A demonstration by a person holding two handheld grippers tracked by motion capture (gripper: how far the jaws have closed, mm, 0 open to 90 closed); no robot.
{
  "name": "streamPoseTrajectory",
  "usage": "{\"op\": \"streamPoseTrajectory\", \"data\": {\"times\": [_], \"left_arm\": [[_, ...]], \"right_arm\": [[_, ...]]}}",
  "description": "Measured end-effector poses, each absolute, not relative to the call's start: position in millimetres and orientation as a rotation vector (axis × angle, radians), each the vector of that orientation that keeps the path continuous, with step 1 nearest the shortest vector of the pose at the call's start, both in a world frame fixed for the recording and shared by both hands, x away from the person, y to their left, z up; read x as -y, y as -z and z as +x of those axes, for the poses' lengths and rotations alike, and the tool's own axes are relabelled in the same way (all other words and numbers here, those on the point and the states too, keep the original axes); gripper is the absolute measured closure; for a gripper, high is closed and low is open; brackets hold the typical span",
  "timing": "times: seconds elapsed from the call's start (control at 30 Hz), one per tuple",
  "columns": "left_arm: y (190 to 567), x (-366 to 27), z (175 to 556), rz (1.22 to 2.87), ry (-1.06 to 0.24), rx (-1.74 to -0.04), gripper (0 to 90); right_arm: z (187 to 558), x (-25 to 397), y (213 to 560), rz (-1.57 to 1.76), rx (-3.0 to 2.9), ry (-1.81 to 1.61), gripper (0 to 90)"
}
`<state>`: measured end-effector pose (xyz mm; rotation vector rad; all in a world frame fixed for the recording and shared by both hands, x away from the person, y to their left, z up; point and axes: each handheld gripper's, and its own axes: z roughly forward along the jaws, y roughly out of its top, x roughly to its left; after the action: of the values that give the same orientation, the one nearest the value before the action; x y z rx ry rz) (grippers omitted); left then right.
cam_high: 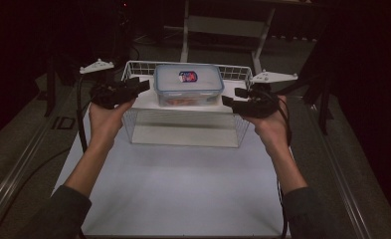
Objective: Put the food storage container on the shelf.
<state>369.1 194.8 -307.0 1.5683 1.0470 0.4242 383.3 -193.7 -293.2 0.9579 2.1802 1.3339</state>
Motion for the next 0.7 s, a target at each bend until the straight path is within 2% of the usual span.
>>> {"op": "streamPoseTrajectory", "data": {"times": [0.27, 0.43, 0.7], "left_arm": [[311.1, -199.8, 318.3, 1.667, -0.487, -0.927, 50.8], [332.8, -214.9, 281.4, 1.717, -0.524, -0.895, 49.6], [375.8, -233.6, 247.9, 1.742, -0.542, -0.944, 43.9]], "right_arm": [[344.3, 197.6, 306.3, 0.826, -2.236, -1.298, 40.9], [321.8, 208.6, 319.1, 0.786, -2.245, -1.303, 40.5], [290.2, 230.0, 355.7, 0.81, -2.276, -1.265, 37.7]]}}
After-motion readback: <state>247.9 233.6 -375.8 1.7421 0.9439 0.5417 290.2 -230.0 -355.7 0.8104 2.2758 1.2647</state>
